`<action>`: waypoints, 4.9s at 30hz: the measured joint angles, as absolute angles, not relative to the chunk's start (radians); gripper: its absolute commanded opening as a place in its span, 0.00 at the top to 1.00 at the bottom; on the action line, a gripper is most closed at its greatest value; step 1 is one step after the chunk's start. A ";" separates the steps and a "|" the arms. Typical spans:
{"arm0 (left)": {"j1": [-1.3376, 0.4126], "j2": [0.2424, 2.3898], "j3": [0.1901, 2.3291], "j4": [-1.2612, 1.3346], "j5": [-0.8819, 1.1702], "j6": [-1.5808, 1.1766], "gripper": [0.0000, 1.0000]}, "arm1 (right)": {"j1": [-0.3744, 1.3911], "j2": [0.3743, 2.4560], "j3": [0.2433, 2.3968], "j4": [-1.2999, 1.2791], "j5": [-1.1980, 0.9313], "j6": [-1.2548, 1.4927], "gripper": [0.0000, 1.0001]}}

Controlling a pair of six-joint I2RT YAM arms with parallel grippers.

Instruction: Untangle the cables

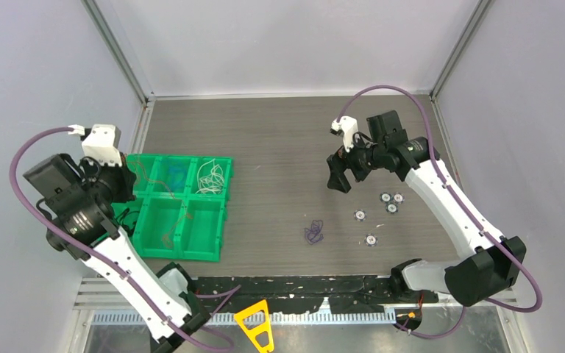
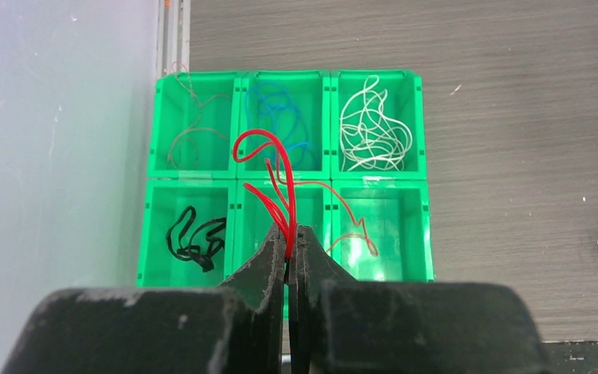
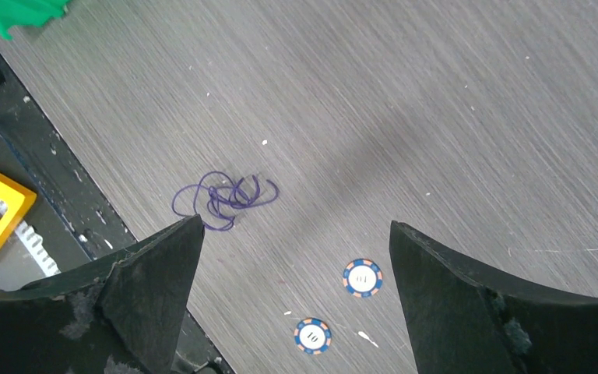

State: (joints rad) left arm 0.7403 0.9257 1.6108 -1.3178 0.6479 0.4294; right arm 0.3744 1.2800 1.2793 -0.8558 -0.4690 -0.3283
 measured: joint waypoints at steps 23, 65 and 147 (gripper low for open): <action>0.742 0.913 1.401 -1.164 0.456 0.600 1.00 | 0.374 1.283 1.226 -0.951 -0.453 -0.414 0.05; 0.080 0.944 1.199 -1.171 0.548 0.858 0.00 | 0.247 1.319 1.254 -0.944 -0.507 -0.301 0.05; -0.017 1.044 0.999 -1.339 0.493 0.902 1.00 | -0.022 1.316 1.213 -0.868 -0.684 -0.178 0.05</action>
State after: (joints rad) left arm -0.0166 1.0443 0.9985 -1.3392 0.4927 0.9024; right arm -0.0219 1.3159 1.2129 -0.8684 -0.6842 -0.1780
